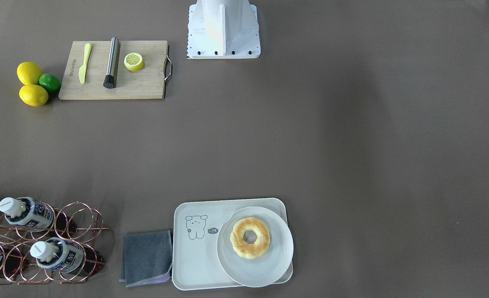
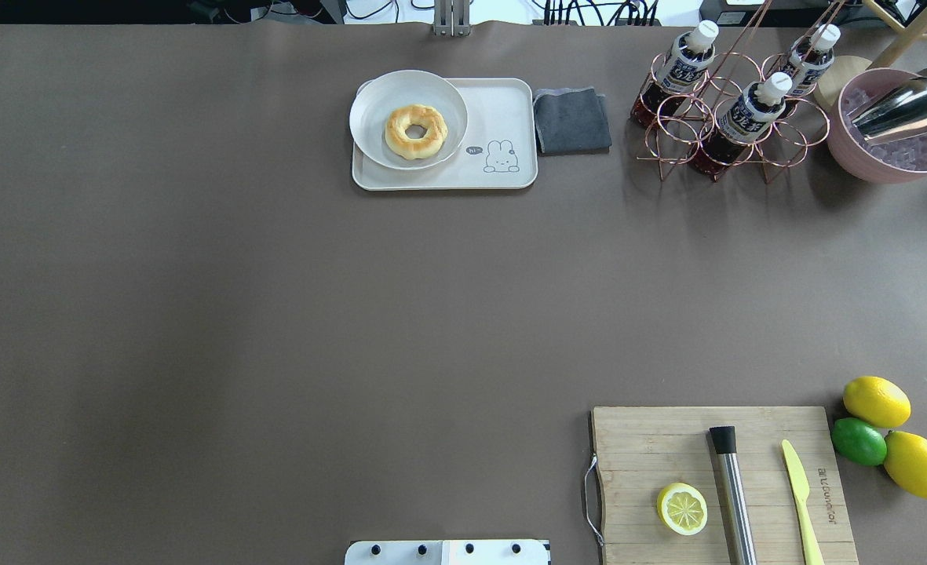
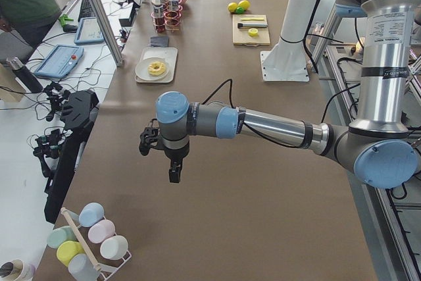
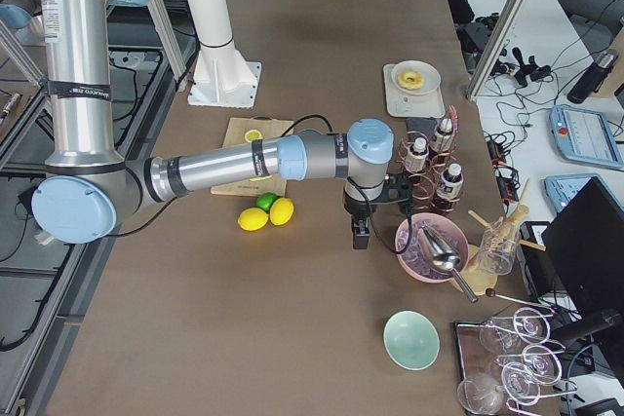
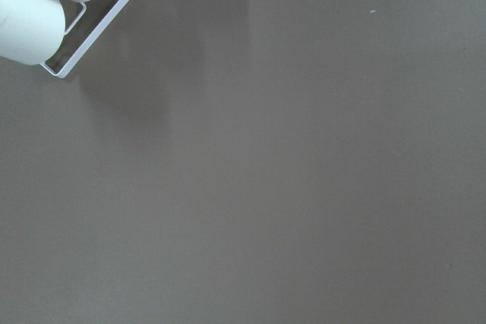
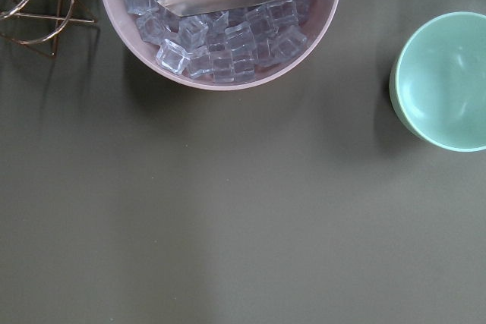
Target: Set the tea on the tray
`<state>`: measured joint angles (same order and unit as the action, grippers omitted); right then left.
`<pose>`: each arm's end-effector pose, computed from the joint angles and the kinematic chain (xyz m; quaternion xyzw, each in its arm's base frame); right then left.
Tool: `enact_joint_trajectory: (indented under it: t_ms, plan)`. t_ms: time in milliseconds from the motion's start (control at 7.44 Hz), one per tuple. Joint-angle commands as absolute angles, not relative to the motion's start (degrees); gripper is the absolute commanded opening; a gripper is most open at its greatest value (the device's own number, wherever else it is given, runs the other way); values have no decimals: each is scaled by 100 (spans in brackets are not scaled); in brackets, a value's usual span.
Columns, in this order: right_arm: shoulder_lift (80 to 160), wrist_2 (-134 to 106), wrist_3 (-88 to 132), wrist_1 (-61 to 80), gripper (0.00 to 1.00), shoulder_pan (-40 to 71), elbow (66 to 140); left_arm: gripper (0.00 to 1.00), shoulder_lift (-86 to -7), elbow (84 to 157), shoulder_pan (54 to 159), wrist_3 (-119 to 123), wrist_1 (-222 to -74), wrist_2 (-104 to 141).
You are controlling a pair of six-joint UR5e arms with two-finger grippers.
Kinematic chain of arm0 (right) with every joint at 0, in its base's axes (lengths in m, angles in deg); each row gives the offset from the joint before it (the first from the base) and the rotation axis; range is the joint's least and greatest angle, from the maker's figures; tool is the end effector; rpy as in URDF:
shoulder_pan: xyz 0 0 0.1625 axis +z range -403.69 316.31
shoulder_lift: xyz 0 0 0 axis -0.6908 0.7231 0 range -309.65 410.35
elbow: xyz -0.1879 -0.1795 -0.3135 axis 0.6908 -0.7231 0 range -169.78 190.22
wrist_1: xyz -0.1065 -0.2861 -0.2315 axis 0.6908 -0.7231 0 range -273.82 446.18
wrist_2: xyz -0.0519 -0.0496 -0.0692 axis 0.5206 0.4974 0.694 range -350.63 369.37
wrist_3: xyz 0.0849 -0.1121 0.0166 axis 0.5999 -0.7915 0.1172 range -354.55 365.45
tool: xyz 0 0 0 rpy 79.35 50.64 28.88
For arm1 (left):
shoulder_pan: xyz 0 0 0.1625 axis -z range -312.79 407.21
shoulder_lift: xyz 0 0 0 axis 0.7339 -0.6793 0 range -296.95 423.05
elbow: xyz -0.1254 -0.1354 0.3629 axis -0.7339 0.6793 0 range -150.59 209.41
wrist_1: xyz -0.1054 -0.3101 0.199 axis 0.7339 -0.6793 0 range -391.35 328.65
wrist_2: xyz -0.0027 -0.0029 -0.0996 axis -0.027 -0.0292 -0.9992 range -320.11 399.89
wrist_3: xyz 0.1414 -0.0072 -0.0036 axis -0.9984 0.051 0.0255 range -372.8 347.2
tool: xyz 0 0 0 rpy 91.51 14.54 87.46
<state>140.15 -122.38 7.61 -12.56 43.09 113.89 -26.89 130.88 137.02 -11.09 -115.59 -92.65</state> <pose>0.0132 -0.4604 0.5799 0.0251 -0.3576 -0.0246 0.9332 -0.0359 -0.4613 0.5927 0.0398 0.3630 0.0056 0.9309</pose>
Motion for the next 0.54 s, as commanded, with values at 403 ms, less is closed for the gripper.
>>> enact_joint_trajectory:
  t_ms: [403]
  plan:
    - [14078,-12466,548,-927,100,4524,11479,98,-2537,13014,13669,-1209,-11800,-9317]
